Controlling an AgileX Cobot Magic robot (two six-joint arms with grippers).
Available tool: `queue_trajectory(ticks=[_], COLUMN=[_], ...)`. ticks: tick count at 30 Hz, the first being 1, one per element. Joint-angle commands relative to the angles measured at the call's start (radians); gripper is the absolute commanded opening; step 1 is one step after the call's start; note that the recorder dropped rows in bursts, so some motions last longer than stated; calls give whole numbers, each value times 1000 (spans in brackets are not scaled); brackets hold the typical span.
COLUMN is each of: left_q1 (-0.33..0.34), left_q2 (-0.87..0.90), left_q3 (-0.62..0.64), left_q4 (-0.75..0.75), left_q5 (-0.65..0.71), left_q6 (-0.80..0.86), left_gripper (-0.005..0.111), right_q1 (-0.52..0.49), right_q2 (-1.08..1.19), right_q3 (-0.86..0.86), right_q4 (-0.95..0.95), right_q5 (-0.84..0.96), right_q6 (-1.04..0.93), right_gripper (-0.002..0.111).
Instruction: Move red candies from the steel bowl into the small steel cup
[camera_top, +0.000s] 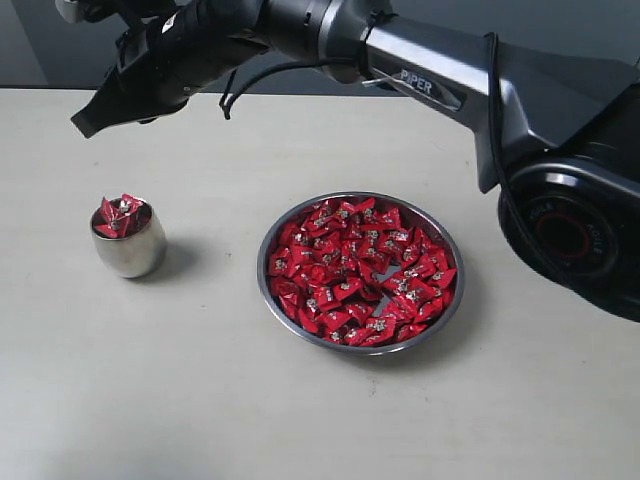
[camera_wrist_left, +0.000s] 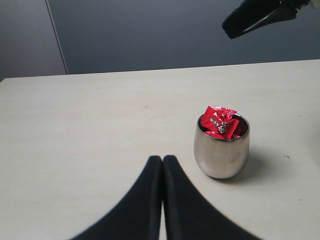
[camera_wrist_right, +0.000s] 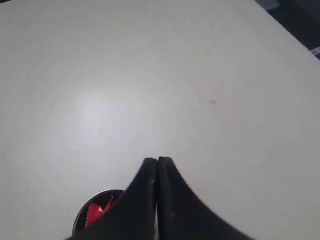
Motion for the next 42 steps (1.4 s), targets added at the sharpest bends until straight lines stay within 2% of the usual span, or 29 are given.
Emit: queue_trajectory(ticks=[1, 9, 17, 21, 29, 31, 36, 42], left_q1=[-7, -7, -7, -7, -7, -7, -7, -7], left_q2=[-4, -4, -4, -4, -4, -4, -4, -4], left_q3=[4, 4, 4, 4, 4, 4, 4, 4], left_q4=[1, 1, 1, 1, 1, 1, 1, 1], left_q5=[-2, -2, -2, -2, -2, -2, -2, -2], left_q6=[-3, -3, -3, -3, -3, -3, -3, -3], left_gripper=[0, 0, 0, 0, 0, 0, 0, 0], right_q1=[-16, -68, -68, -68, -68, -68, -68, -68], right_q2=[-23, -146, -535, -703, -935, -978, -1052, -1067], right_q3=[56, 311, 872, 1035, 1198, 1198, 1198, 1198], right_q4=[22, 146, 197, 212, 124, 41, -8, -42], right_q5=[-79, -216, -545, -617, -629, -504, -276, -329], right_q6=[60, -18, -50, -50, -50, -50, -45, -41], right_gripper=[-1, -1, -1, -1, -1, -1, -1, -1])
